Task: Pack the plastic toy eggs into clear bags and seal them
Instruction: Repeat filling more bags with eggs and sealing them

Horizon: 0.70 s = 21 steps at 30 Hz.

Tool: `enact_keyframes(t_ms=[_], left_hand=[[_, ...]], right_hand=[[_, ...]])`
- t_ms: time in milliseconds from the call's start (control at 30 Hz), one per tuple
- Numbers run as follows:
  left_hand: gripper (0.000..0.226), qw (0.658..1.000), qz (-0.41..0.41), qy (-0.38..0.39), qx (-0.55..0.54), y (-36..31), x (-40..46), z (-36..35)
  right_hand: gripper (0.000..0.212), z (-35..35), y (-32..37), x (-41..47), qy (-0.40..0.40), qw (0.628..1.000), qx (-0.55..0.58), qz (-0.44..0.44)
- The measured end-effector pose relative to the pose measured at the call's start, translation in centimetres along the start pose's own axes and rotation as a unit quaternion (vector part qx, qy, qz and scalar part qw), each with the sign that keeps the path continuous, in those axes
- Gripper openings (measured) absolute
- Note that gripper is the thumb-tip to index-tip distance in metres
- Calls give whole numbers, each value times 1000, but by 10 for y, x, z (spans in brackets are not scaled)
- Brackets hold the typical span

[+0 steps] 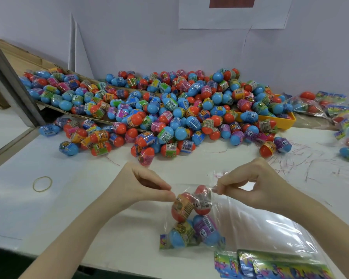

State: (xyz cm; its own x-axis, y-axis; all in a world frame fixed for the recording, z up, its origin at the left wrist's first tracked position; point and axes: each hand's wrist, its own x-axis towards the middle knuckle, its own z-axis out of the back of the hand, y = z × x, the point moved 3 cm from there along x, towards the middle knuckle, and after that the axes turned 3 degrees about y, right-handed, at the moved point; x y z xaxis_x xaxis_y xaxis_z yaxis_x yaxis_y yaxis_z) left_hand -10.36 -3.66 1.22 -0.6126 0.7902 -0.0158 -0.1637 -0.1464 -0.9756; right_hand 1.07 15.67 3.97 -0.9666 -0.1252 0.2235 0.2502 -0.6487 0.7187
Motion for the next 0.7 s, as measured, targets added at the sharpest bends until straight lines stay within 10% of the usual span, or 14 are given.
enact_keyframes(t_ms=[333, 433, 700], left_hand=[[21, 998, 6, -54, -24, -1, -9, -6], [20, 998, 1, -58, -39, -4, -11, -9], [18, 995, -24, -83, -55, -7, -17, -11]], right_hand=[[11, 4, 2, -12, -32, 997, 42, -50], [35, 0, 7, -4, -112, 983, 112, -96], [41, -33, 6, 6, 74, 969, 128, -197]])
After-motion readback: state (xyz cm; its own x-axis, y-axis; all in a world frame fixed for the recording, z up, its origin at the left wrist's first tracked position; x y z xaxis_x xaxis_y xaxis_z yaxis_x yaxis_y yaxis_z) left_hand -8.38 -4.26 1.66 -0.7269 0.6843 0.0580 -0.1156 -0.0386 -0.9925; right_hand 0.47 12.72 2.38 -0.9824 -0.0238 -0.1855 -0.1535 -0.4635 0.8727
